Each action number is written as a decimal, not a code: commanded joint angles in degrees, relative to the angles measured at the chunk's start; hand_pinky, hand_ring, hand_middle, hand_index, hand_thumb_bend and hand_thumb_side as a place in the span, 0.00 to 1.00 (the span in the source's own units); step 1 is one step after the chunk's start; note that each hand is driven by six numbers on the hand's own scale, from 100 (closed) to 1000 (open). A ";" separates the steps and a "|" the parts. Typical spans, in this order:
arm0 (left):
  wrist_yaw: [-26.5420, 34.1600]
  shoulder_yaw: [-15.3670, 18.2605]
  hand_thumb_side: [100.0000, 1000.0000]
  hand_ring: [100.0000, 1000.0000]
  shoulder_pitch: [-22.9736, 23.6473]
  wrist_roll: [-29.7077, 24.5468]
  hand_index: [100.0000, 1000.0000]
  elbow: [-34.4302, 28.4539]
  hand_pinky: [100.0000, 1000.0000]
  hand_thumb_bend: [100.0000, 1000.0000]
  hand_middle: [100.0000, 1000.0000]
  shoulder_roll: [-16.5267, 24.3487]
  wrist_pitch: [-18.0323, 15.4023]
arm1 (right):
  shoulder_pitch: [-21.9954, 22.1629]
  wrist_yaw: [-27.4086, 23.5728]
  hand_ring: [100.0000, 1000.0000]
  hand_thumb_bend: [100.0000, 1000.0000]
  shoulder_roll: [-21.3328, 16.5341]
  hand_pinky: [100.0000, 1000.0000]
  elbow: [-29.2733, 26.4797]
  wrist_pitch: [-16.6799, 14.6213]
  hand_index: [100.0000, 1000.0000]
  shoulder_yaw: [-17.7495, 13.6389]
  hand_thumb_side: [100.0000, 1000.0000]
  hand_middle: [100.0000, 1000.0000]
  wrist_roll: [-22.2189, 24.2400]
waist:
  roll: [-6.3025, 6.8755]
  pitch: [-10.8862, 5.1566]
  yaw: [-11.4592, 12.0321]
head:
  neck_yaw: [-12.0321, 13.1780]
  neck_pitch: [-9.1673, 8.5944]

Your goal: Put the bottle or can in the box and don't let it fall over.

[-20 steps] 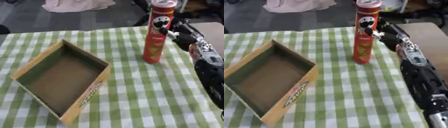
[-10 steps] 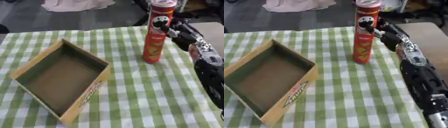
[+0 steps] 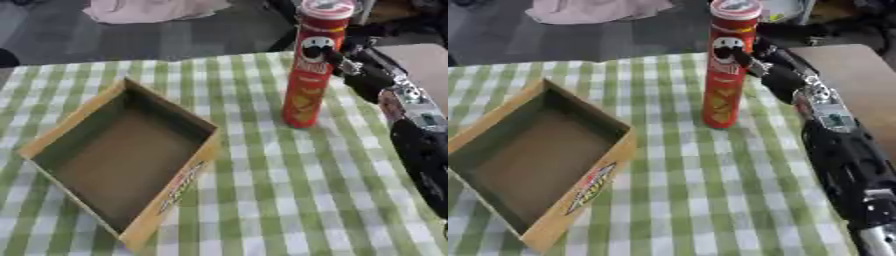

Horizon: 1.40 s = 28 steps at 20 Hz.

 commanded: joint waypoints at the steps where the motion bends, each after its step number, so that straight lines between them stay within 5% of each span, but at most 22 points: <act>1: 0.36 0.63 0.67 0.60 -0.22 -0.25 0.76 -0.80 1.00 0.00 0.84 0.91 -0.11 | -0.92 0.51 1.00 0.38 -1.12 0.77 -0.31 -0.01 1.00 -0.42 0.30 1.00 -0.19 | 0.00 -1.39 0.01 | 0.01 -0.35; 21: 0.55 0.72 0.67 0.60 -0.40 -0.23 0.76 -0.68 1.00 0.00 0.84 0.79 -0.01 | -0.66 -1.53 1.00 0.35 -0.63 0.80 -1.28 1.37 1.00 -0.16 0.36 1.00 0.65 | -0.21 -1.33 -0.05 | 0.13 -0.17; 28: 0.58 0.78 0.67 0.59 -0.39 -0.22 0.75 -0.65 1.00 0.00 0.84 0.74 -0.02 | -0.33 -0.42 1.00 0.37 -0.58 0.81 -2.26 0.66 1.00 -0.01 0.27 1.00 2.26 | -0.26 -1.38 0.00 | 0.21 -0.14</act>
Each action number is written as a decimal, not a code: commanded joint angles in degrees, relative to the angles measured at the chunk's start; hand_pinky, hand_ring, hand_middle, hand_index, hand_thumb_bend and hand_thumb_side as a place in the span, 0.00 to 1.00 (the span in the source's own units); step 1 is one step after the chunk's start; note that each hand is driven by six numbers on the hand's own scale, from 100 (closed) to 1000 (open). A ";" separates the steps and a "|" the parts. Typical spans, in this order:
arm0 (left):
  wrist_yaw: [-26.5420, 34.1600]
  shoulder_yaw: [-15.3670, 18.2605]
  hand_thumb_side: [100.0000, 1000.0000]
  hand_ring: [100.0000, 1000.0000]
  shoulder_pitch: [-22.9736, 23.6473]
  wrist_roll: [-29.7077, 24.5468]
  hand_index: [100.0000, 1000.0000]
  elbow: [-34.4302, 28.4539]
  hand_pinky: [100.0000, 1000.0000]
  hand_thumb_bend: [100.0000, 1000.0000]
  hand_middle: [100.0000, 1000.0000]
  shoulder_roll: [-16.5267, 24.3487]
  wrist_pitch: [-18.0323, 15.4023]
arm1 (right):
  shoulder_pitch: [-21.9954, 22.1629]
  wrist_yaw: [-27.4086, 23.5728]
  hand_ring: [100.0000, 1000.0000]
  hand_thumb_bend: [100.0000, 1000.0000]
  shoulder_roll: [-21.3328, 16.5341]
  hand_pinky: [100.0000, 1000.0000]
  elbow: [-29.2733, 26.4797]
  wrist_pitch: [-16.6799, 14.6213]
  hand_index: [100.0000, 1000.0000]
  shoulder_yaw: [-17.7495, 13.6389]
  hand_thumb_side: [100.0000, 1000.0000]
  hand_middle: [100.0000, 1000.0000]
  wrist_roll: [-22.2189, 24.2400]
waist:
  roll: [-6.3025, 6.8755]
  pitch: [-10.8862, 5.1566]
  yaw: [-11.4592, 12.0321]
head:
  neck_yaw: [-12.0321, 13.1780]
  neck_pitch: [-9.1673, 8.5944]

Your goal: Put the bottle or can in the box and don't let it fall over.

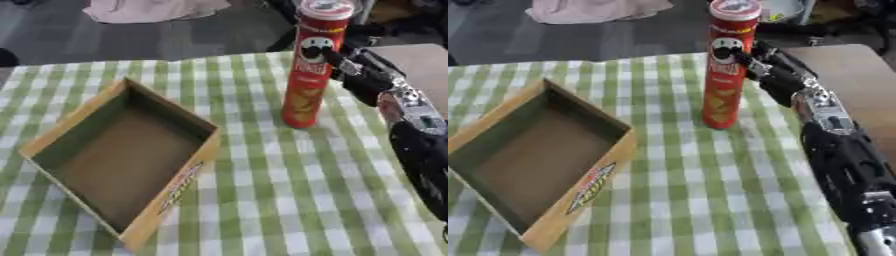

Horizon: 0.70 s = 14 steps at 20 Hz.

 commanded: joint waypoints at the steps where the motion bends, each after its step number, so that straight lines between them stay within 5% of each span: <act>1: 0.18 0.74 0.67 0.59 -0.40 -0.06 0.75 -0.65 1.00 0.00 0.84 0.77 -0.06 | -0.89 0.86 1.00 0.37 -0.94 0.81 -1.55 -0.40 1.00 -0.04 0.25 1.00 0.52 | -0.07 -1.39 0.03 | 0.15 -0.20; 14: 0.30 0.78 0.67 0.59 -0.40 -0.11 0.75 -0.62 1.00 0.00 0.84 0.62 0.01 | -1.48 4.32 1.00 0.40 -0.34 0.80 -1.31 0.37 1.00 0.16 0.20 1.00 -0.82 | -0.20 -1.25 0.27 | 0.09 -0.17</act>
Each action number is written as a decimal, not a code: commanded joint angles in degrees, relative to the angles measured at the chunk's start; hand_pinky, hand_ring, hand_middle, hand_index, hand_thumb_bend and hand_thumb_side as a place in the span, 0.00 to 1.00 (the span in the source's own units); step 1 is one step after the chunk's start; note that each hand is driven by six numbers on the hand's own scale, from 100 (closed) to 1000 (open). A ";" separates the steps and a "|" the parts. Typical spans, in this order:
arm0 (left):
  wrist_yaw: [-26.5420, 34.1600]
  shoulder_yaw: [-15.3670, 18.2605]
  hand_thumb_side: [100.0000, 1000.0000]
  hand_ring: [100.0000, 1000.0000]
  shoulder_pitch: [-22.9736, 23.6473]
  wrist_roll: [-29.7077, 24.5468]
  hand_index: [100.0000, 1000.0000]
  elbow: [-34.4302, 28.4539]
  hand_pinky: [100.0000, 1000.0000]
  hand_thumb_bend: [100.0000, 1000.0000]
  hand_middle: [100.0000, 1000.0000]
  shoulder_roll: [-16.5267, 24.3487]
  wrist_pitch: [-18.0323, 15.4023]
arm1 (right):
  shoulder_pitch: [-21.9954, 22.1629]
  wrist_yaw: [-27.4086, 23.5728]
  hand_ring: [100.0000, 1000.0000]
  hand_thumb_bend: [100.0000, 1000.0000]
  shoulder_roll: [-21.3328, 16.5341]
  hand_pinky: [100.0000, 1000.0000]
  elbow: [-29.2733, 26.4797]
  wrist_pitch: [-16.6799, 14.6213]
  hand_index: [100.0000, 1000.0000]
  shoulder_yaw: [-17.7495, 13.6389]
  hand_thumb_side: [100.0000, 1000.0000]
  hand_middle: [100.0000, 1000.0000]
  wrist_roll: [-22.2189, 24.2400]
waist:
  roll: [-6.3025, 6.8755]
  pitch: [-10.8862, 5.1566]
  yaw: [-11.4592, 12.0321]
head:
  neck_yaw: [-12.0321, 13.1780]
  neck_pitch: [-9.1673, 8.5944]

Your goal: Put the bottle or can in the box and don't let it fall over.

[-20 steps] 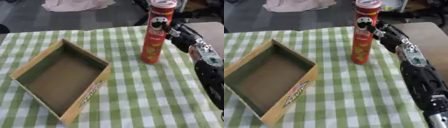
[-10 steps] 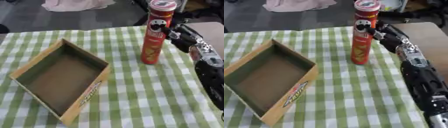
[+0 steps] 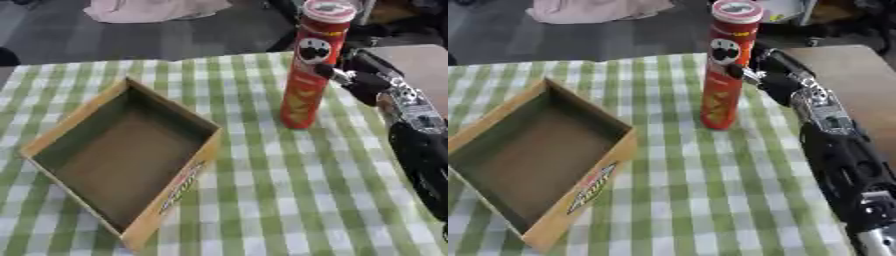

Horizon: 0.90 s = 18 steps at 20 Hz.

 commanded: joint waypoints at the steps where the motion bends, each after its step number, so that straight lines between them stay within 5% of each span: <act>1: 0.28 0.78 0.67 0.59 -0.41 -0.06 0.75 -0.62 1.00 0.00 0.84 0.67 -0.01 | -1.43 0.74 1.00 0.40 -0.84 0.80 -1.17 0.06 1.00 0.12 0.20 1.00 0.08 | -0.10 -1.24 0.10 | 0.10 -0.15; 18: 0.55 0.87 0.67 0.59 -0.46 -0.08 0.75 -0.51 1.00 0.00 0.84 0.49 0.08 | -1.56 -1.04 1.00 0.38 0.65 0.79 -1.62 -1.36 1.00 0.13 0.30 1.00 1.62 | -0.15 -1.10 0.27 | -0.16 -0.20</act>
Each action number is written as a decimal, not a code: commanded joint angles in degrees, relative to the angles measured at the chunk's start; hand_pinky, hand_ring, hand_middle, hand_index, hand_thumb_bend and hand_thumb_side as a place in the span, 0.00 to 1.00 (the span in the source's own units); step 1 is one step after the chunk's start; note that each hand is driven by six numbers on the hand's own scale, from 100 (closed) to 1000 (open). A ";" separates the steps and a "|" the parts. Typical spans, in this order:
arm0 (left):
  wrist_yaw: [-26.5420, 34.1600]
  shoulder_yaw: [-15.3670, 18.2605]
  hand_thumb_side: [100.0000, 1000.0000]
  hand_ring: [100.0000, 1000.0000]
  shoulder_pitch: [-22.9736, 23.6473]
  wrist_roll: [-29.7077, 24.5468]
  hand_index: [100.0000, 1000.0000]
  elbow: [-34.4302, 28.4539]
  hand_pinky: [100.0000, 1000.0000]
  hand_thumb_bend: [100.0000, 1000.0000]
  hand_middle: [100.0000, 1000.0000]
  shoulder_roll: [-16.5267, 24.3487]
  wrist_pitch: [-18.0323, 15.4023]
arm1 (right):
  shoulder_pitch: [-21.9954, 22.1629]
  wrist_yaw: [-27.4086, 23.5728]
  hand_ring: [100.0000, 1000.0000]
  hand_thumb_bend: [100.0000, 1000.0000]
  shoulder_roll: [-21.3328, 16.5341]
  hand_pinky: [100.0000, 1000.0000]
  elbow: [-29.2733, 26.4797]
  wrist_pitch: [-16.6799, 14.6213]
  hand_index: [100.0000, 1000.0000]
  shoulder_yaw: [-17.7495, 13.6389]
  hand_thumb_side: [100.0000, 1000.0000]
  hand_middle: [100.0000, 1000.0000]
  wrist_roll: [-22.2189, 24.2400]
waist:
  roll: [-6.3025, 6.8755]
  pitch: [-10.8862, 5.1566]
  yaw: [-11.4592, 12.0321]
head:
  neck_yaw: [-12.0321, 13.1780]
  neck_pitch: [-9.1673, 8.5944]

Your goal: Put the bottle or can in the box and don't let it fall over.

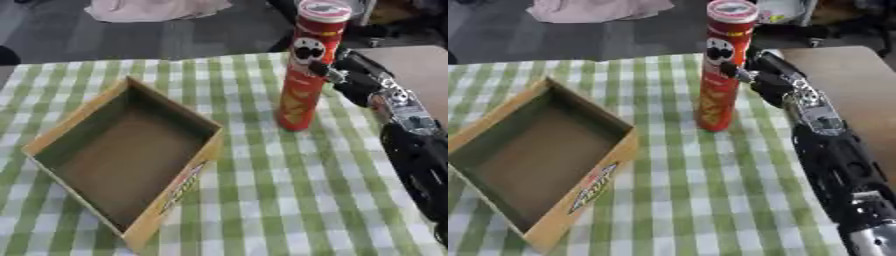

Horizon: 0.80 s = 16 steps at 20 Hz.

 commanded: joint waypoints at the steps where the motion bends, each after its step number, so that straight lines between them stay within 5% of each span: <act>1: 0.34 0.57 0.67 0.59 -0.44 -0.01 0.75 -0.51 1.00 0.00 0.84 0.89 0.00 | -1.12 -1.13 1.00 0.38 -0.83 0.79 -1.58 -0.44 1.00 -0.14 0.30 1.00 0.73 | 0.13 -1.09 0.07 | -0.10 -0.19; 16: 0.42 0.73 0.67 0.59 -0.32 0.09 0.75 -0.46 1.00 0.00 0.83 0.78 0.06 | -0.99 4.00 1.00 0.43 -0.91 0.80 -0.97 -0.28 1.00 0.14 0.17 1.00 0.59 | 0.08 -1.06 0.13 | -0.07 0.02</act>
